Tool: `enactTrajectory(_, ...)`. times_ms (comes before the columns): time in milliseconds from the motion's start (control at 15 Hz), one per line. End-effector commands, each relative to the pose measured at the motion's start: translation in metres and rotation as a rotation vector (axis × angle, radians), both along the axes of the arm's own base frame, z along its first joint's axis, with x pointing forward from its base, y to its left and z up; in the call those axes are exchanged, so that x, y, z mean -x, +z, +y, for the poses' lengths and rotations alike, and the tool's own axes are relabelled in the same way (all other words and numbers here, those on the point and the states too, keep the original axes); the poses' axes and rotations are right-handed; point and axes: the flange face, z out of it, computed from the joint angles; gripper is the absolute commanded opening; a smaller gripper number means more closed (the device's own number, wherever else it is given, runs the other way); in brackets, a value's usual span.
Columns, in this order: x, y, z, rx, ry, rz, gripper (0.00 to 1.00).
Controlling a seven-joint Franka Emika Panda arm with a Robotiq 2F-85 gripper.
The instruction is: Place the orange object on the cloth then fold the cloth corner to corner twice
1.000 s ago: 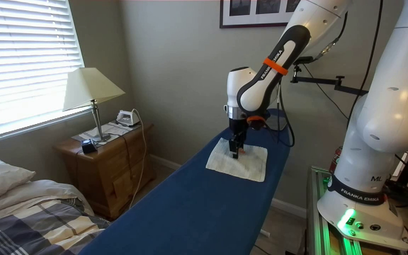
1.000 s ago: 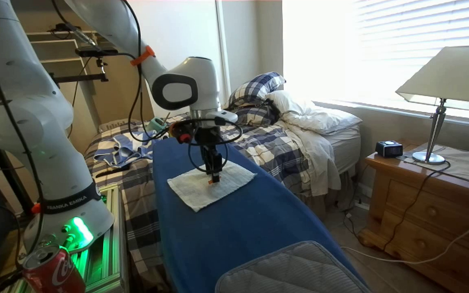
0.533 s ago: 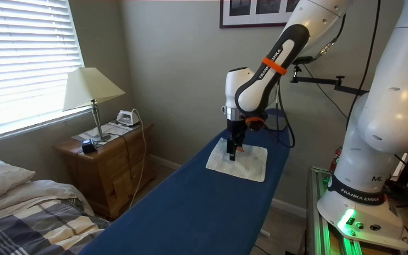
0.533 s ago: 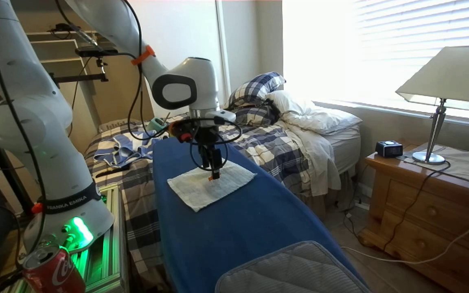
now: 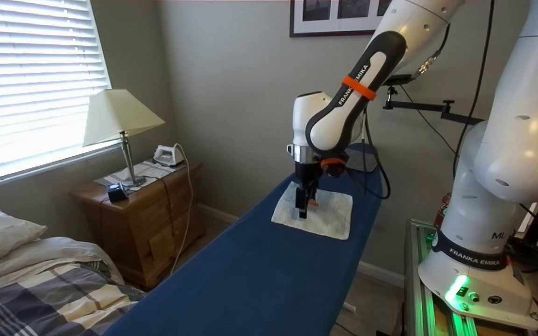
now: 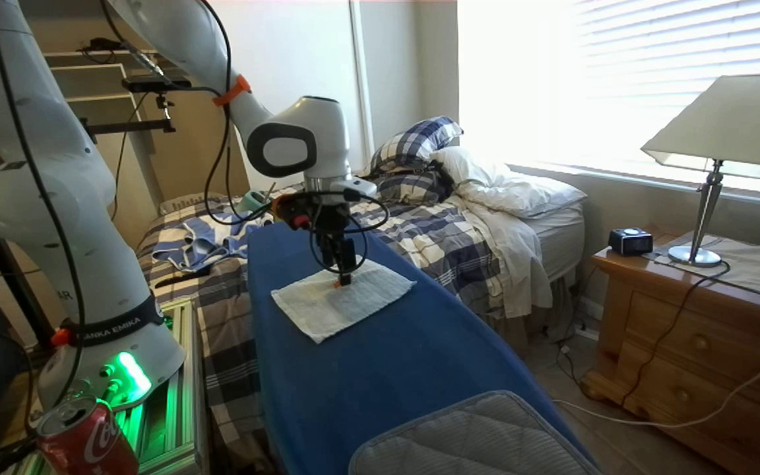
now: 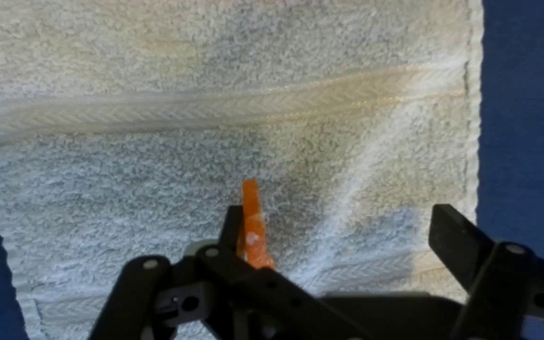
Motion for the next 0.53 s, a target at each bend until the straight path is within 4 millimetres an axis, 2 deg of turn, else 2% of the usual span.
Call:
enactTrajectory(0, 0.006, -0.003, 0.0, -0.004, 0.012, -0.01, 1.0)
enactTrajectory(467, 0.01, -0.016, -0.016, 0.009, -0.016, 0.01, 1.0)
